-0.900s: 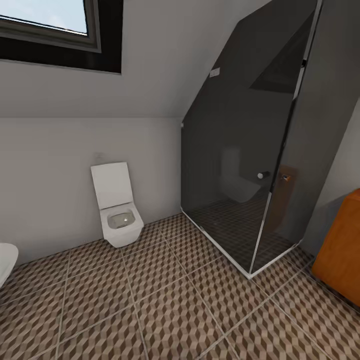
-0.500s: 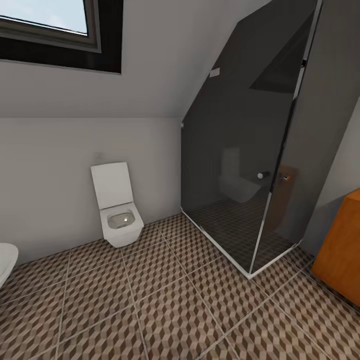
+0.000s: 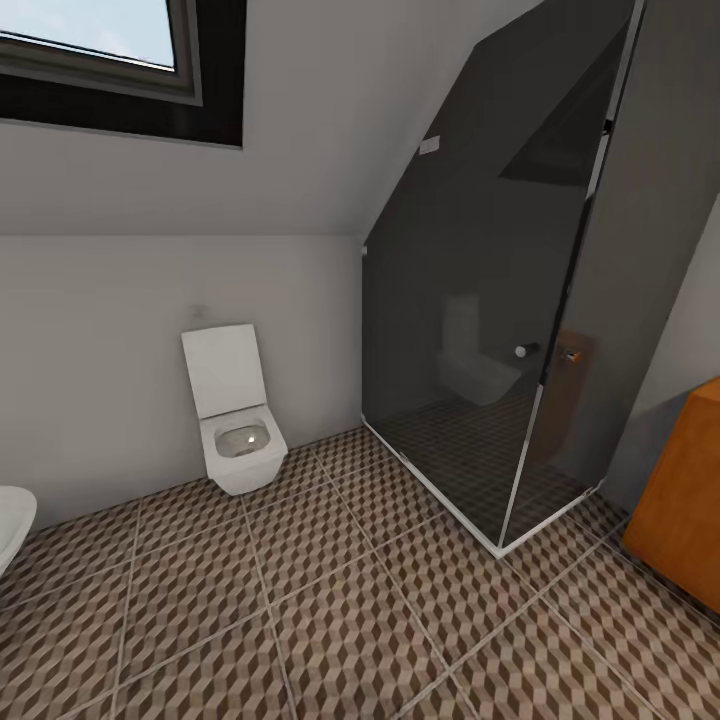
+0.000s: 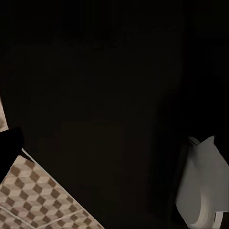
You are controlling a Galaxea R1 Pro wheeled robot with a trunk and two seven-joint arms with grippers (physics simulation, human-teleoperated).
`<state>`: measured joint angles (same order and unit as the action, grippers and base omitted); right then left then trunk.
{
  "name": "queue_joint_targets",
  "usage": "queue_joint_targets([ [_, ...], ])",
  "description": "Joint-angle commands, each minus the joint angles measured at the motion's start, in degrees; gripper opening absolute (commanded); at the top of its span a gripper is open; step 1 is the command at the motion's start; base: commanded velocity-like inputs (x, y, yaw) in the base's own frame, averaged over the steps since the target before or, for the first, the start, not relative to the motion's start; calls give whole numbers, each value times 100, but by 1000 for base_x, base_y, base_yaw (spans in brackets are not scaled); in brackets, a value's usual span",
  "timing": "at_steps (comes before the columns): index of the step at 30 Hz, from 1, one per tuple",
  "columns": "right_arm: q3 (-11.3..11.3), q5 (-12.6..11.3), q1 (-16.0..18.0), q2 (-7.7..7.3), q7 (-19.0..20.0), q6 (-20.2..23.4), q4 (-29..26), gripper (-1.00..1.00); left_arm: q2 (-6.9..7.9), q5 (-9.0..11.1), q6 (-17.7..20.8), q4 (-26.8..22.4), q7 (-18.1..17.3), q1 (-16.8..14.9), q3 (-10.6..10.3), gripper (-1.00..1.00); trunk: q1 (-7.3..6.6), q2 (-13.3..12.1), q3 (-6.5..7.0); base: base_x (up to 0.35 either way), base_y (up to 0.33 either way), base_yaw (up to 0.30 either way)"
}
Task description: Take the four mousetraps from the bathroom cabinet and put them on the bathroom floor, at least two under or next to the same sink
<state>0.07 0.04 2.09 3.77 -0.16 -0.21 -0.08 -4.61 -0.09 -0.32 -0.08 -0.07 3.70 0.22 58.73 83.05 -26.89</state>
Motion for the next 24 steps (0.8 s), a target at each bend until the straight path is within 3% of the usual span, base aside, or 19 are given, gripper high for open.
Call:
queue_joint_targets([
  [1, 1, 1, 2, 1, -2, -17, 0, 100, -3, -1, -3, -1, -1, -1, 3, 100, 0, 2, -4, 0, 0, 0],
  [9, 5, 4, 2, -14, 9, -261, -131, 100, -24, 11, -75, -52, -2, -1, -6, 100, 0, 2, -4, 0, 0, 0],
  [17, 10, 11, 14, -74, 52, -504, -389, 100, 61, -9, -85, -310, -4, -1, 26, 100, 0, 2, -4, 0, 0, 0],
  [24, -3, 7, 70, -247, 51, -470, -616, 100, 157, -9, 96, -535, 25, -1, 191, 100, 0, 2, -4, 0, 0, 0],
])
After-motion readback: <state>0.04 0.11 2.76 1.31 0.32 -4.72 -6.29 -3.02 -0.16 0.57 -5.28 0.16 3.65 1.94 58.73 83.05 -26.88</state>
